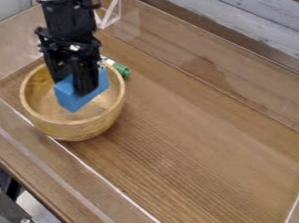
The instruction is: Remove the blue block from inside the brown bowl and put it on the table
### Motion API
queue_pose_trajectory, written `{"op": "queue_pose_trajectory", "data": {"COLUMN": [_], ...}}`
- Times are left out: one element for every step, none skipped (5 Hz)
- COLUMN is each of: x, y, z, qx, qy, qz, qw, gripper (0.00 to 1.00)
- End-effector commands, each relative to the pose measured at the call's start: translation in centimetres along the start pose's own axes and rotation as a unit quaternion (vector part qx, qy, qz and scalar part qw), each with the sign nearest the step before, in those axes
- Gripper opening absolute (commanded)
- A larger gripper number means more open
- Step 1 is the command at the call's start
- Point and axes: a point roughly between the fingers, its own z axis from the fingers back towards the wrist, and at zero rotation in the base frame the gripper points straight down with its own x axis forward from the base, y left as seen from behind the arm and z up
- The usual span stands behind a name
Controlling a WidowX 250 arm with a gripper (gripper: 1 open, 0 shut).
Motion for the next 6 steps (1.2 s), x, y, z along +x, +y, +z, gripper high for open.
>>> {"op": "queue_pose_trajectory", "data": {"x": [0.6,0.5,0.4,0.0,-0.4,-1.0], "y": [-0.6,-1.2,-1.9,-3.6,-6.1,-8.5], "z": [2.6,3.5,4.6,6.0,6.6,5.6], "qx": [0.018,0.018,0.016,0.014,0.011,0.013], "qy": [-0.035,-0.039,-0.045,-0.056,-0.062,-0.048], "qz": [-0.007,-0.002,0.002,0.002,-0.002,-0.021], "qw": [0.9992,0.9991,0.9989,0.9983,0.9980,0.9985], "gripper": [0.00,0.00,0.00,0.00,0.00,0.00]}}
